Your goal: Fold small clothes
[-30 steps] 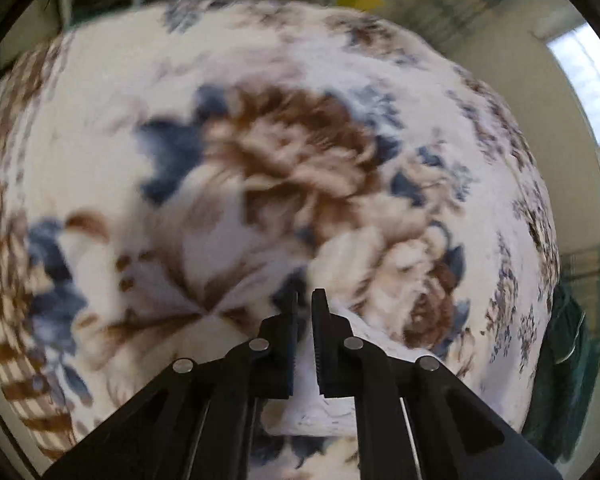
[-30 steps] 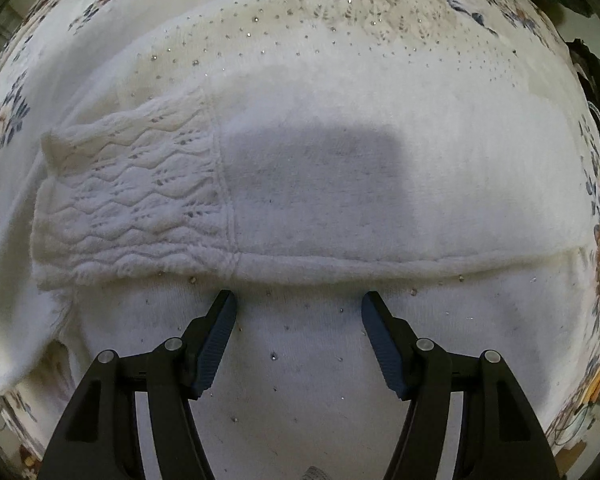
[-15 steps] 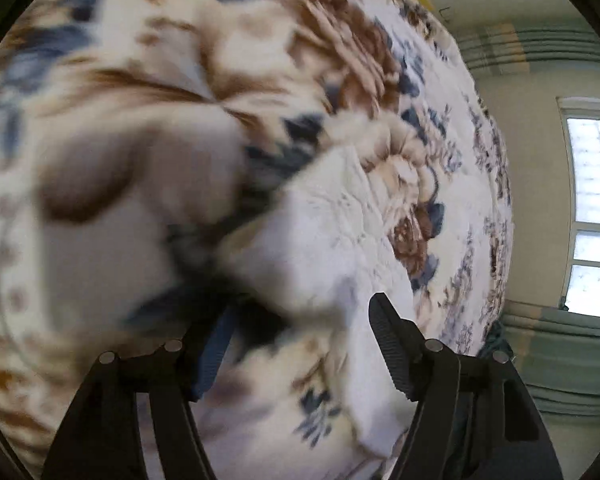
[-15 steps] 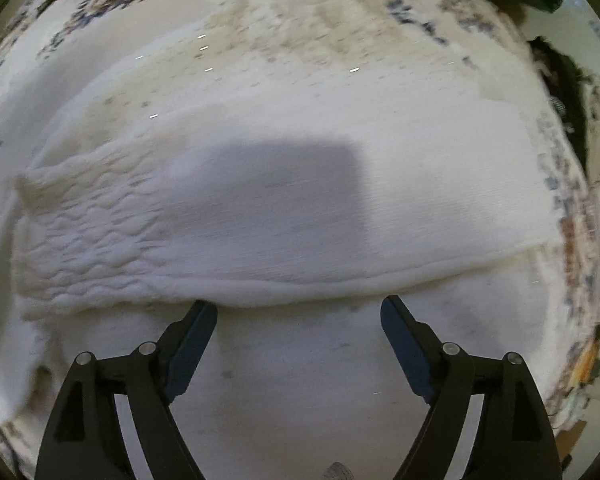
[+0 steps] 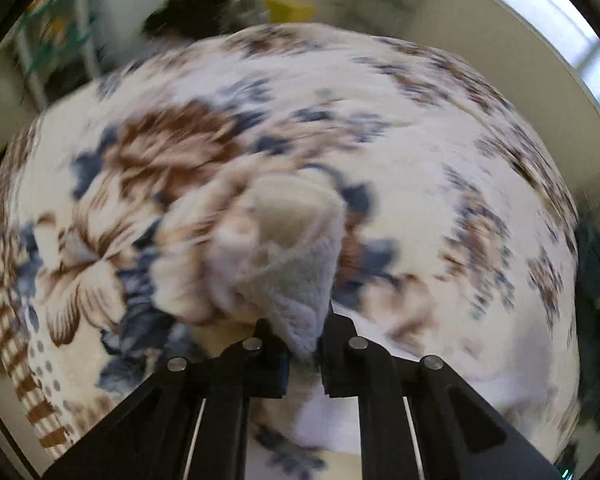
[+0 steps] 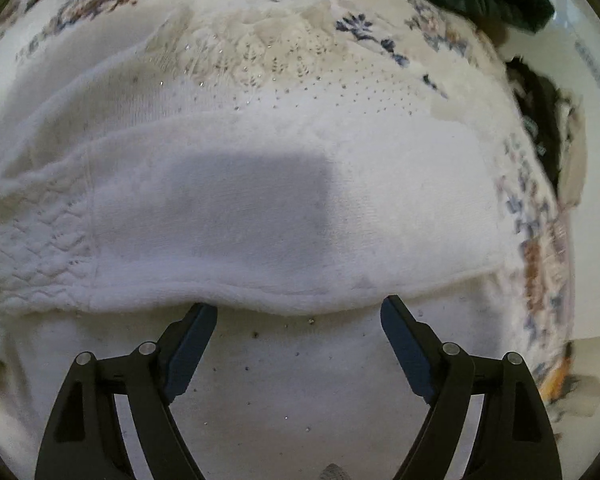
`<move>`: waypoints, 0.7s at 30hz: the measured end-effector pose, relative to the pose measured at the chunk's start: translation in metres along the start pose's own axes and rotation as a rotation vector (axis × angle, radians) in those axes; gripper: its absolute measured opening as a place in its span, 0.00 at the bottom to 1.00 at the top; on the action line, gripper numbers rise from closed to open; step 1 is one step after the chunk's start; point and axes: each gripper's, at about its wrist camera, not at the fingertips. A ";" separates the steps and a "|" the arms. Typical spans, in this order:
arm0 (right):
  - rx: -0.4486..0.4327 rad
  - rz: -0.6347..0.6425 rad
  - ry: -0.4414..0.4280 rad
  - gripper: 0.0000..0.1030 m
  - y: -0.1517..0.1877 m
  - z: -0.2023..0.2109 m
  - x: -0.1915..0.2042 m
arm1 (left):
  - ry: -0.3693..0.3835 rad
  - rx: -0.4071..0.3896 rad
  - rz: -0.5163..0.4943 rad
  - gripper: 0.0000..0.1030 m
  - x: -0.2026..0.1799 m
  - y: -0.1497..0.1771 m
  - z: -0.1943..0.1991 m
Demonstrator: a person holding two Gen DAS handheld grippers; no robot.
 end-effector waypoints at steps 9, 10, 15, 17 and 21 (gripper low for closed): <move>0.164 -0.185 -0.496 0.83 -0.018 -0.017 -0.082 | 0.164 0.067 -0.357 0.08 -0.192 0.086 0.048; 0.158 -0.187 -0.530 0.83 -0.022 -0.017 -0.091 | 0.201 0.089 -0.388 0.08 -0.217 0.103 0.051; 0.076 -0.120 -0.572 0.83 -0.045 -0.007 -0.146 | 0.301 0.179 -0.478 0.08 -0.314 0.173 0.049; 0.063 -0.102 -0.575 0.83 -0.052 -0.005 -0.168 | 0.330 0.198 -0.514 0.08 -0.347 0.198 0.049; 0.062 -0.116 -0.564 0.83 -0.063 -0.010 -0.213 | 0.376 0.251 -0.576 0.08 -0.408 0.246 0.043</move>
Point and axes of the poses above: each gripper's, at about its wrist camera, not at the fingertips, and z roughly against the way its jaws point, x to its left, y to its underside, and after that the axes turned 4 degrees about x, right-handed
